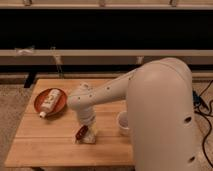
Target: Place the pepper on the white sponge
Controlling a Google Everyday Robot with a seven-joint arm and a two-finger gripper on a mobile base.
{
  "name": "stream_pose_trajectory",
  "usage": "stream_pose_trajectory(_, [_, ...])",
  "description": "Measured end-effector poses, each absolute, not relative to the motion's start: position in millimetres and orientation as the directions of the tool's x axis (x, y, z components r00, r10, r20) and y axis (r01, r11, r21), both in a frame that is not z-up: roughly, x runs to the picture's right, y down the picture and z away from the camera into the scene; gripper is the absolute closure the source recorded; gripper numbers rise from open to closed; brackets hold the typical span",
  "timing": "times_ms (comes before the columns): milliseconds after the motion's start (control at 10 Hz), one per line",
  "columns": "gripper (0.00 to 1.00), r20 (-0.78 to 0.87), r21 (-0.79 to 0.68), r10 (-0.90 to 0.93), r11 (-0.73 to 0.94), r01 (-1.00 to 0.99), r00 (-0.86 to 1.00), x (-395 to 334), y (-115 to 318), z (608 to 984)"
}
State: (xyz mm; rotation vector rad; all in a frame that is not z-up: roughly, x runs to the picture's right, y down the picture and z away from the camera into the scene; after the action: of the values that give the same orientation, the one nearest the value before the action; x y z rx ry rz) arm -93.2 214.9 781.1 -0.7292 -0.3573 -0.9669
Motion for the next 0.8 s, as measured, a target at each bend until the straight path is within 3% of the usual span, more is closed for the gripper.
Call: stream_pose_trajectory(800, [0.2, 0.546, -0.33, -0.662, 0.394, 0.858, 0.514, -114.1, 178.2, 752.1])
